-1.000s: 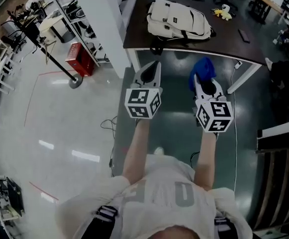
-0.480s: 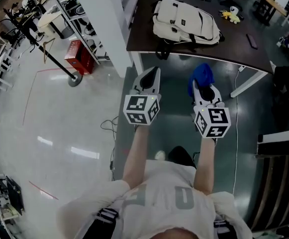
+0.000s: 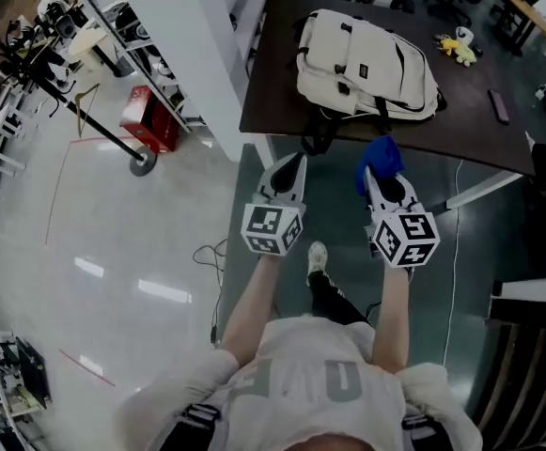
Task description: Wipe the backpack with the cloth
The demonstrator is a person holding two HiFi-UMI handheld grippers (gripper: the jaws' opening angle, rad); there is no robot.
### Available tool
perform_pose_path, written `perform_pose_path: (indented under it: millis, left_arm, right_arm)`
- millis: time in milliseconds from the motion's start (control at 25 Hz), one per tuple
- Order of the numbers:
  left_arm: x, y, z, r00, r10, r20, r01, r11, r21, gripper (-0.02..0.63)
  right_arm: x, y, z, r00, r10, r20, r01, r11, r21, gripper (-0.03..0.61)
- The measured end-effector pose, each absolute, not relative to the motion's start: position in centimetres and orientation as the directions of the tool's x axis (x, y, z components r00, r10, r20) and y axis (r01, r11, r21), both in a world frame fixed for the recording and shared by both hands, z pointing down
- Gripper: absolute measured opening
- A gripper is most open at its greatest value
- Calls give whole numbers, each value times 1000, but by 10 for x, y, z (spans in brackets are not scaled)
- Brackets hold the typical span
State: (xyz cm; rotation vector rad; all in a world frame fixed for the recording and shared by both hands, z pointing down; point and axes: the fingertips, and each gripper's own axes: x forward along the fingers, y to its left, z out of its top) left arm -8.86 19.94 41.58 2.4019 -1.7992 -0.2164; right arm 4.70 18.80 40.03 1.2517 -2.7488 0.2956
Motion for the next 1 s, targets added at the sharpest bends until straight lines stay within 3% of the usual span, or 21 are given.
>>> perform_pose_path:
  millis: [360, 800, 1000]
  left_arm:
    - [-130, 64, 416, 328, -944, -26, -933, -328, 146, 3]
    - [-188, -33, 457, 346, -938, 32, -908, -326, 261, 4]
    - [-195, -54, 466, 338, -939, 65, -914, -311, 260, 3]
  right_arm:
    - [-50, 45, 429, -752, -627, 202, -658, 697, -285, 41]
    - [-141, -41, 494, -733, -547, 404, -665, 700, -259, 42]
    - [-144, -61, 518, -698, -537, 474, -686, 691, -229, 41]
